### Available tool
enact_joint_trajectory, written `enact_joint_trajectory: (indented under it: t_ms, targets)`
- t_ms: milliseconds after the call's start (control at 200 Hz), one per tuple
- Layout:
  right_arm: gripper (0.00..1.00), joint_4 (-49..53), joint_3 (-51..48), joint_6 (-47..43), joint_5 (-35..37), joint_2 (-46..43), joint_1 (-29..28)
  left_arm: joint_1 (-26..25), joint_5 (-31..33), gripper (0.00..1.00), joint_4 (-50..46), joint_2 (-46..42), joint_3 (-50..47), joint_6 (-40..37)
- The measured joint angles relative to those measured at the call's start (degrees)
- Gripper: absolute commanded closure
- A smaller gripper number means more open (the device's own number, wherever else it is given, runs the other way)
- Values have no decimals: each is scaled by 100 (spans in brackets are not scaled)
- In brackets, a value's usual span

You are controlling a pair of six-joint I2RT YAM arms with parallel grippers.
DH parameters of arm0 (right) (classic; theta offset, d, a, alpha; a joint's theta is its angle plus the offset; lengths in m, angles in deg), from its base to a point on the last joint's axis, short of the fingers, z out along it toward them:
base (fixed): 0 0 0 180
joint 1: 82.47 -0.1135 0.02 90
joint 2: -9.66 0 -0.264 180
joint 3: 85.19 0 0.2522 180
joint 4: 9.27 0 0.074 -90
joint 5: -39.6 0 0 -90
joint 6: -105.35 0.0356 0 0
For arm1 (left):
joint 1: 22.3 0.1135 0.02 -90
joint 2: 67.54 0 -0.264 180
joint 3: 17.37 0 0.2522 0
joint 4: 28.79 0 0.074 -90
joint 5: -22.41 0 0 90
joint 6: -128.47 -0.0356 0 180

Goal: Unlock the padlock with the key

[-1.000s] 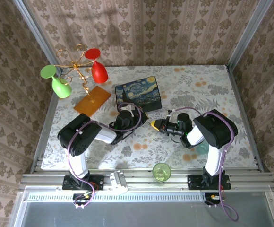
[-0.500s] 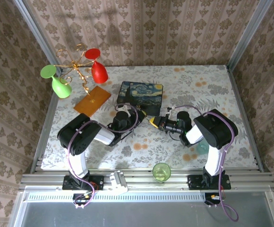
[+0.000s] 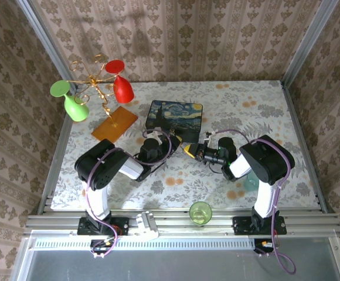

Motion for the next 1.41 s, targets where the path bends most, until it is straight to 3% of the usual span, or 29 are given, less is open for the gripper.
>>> enact_joint_trajectory:
  t_ms: [1405]
  targets:
    - [100, 7, 125, 2, -61, 31, 122, -11, 48, 100, 289, 33, -116, 197]
